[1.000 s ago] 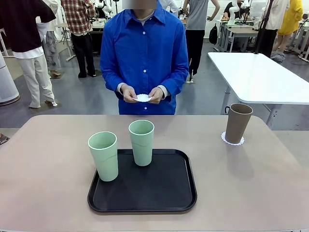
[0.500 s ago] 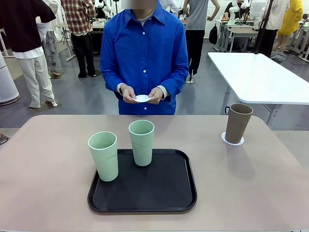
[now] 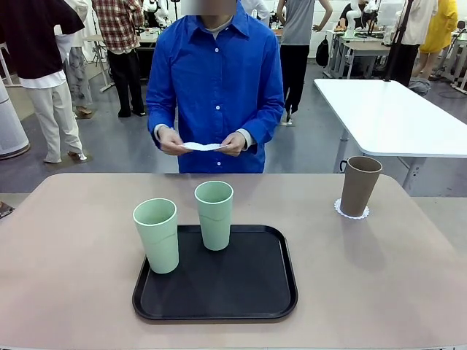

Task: Place coasters on the table and set cups on them.
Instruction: Take one Reusable plastic cup from the Flat Tray and place it on a coaster set by the human.

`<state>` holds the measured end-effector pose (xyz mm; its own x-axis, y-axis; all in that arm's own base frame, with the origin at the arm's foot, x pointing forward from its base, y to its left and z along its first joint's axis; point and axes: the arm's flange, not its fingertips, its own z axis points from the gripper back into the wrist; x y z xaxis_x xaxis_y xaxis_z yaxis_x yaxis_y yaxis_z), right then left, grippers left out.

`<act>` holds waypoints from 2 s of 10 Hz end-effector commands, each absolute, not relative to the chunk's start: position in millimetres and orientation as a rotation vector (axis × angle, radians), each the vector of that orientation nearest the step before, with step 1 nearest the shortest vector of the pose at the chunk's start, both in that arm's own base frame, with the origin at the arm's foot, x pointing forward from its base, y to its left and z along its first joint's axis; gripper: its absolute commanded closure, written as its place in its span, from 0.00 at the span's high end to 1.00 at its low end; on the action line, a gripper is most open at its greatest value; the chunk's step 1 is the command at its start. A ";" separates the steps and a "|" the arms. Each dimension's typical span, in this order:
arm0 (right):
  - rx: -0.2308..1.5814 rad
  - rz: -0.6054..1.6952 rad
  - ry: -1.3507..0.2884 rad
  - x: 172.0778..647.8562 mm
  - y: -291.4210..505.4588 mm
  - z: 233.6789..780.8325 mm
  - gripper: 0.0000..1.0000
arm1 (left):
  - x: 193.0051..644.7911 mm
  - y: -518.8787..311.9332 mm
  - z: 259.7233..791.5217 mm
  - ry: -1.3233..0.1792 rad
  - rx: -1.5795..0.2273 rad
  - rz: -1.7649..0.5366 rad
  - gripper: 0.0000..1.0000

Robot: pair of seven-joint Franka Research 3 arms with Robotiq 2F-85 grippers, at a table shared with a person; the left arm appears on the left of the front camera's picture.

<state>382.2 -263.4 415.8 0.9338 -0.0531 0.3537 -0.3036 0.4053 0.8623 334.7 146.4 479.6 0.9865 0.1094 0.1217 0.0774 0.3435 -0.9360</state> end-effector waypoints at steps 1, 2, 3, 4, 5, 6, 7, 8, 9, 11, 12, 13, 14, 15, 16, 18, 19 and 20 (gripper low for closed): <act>1.132 0.160 -0.344 380.7 -264.3 418.5 1.00 | 334.2 147.4 481.3 -0.184 -1.234 0.013 1.00; 1.132 0.160 -0.344 380.7 -264.3 418.5 1.00 | 334.2 147.4 481.3 -0.184 -1.234 0.013 1.00; 1.132 0.160 -0.344 380.7 -264.3 418.5 1.00 | 334.2 147.4 481.3 -0.184 -1.234 0.013 1.00; 1.132 0.160 -0.344 380.7 -264.3 418.5 1.00 | 334.2 147.4 481.3 -0.184 -1.234 0.013 1.00; 1.132 0.160 -0.344 380.7 -264.3 418.5 1.00 | 334.2 147.4 481.3 -0.184 -1.234 0.013 1.00; 1.132 0.160 -0.344 380.7 -264.3 418.5 1.00 | 334.2 147.4 481.3 -0.184 -1.234 0.013 1.00; 1.132 0.160 -0.344 380.7 -264.3 418.5 1.00 | 334.2 147.4 481.3 -0.184 -1.234 0.013 1.00; 1.132 0.160 -0.344 380.7 -264.3 418.5 1.00 | 334.2 147.4 481.3 -0.184 -1.234 0.013 1.00; 1.132 0.160 -0.344 380.7 -264.3 418.5 1.00 | 334.2 147.4 481.3 -0.184 -1.234 0.013 1.00; 1.132 0.160 -0.344 380.7 -264.3 418.5 1.00 | 334.2 147.4 481.3 -0.184 -1.234 0.013 1.00; 1.132 0.160 -0.344 380.7 -264.3 418.5 1.00 | 334.2 147.4 481.3 -0.184 -1.234 0.013 1.00; 1.132 0.160 -0.344 380.7 -264.3 418.5 1.00 | 334.2 147.4 481.3 -0.184 -1.234 0.013 1.00; 1.132 0.160 -0.344 380.7 -264.3 418.5 1.00 | 334.2 147.4 481.3 -0.184 -1.234 0.013 1.00; 1.132 0.160 -0.344 380.7 -264.3 418.5 1.00 | 334.2 147.4 481.3 -0.184 -1.234 0.013 1.00; 1.132 0.160 -0.344 380.7 -264.3 418.5 1.00 | 334.2 147.4 481.3 -0.184 -1.234 0.013 1.00; 1.132 0.160 -0.344 380.7 -264.3 418.5 1.00 | 334.2 147.4 481.3 -0.184 -1.234 0.013 1.00; 1.132 0.160 -0.344 380.7 -264.3 418.5 1.00 | 334.2 147.4 481.3 -0.184 -1.234 0.013 1.00; 1.132 0.160 -0.344 380.7 -264.3 418.5 1.00 | 334.2 147.4 481.3 -0.184 -1.234 0.013 1.00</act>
<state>382.1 -263.6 415.8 0.9338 -0.0534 0.3537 -0.3034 0.4056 0.8622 334.7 146.4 479.6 0.9865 0.1093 0.1217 0.0774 0.3435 -0.9360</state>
